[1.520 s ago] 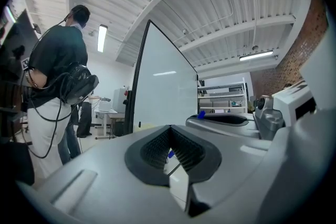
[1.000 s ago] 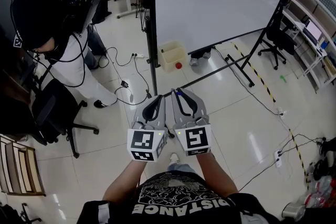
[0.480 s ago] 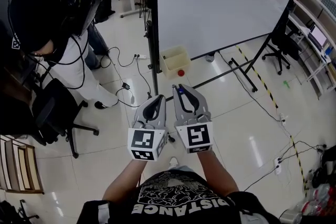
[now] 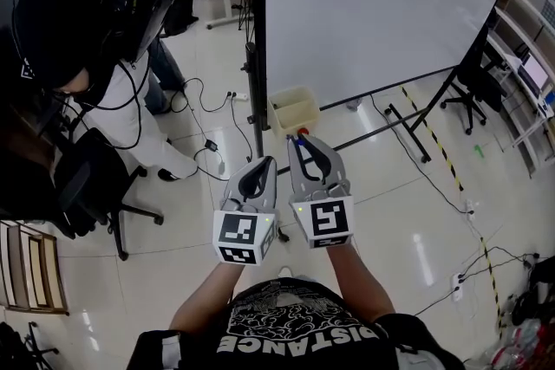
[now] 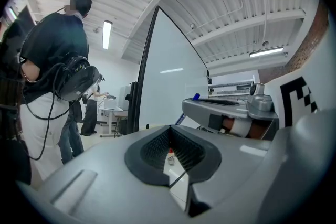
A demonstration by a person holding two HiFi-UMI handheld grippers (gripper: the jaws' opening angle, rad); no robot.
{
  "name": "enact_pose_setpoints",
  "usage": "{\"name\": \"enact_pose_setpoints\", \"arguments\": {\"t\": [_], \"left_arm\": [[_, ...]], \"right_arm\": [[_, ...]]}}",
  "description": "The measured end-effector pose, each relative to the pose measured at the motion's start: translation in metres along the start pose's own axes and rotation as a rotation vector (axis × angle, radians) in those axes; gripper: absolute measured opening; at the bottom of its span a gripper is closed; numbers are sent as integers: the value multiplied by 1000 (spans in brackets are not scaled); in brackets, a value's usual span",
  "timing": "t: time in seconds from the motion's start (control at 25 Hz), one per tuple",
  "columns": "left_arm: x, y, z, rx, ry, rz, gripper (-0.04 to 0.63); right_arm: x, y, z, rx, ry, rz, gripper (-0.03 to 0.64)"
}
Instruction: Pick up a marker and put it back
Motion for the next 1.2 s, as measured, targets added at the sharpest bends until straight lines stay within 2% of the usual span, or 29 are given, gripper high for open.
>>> {"name": "enact_pose_setpoints", "arguments": {"t": [0.52, 1.2], "left_arm": [[27, -14, 10, -11, -4, -64, 6], [48, -28, 34, -35, -49, -104, 6]], "right_arm": [[41, 26, 19, -10, -22, -47, 37], [72, 36, 79, 15, -133, -82, 38]]}}
Point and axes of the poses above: the fingertips, and each gripper's own axes: x forward along the fingers, y to its right, z out of its underside, the point moved 4 cm from there along -x, backward along the fingers, and after that the axes turned 9 degrees about x, right-handed, at the moved point
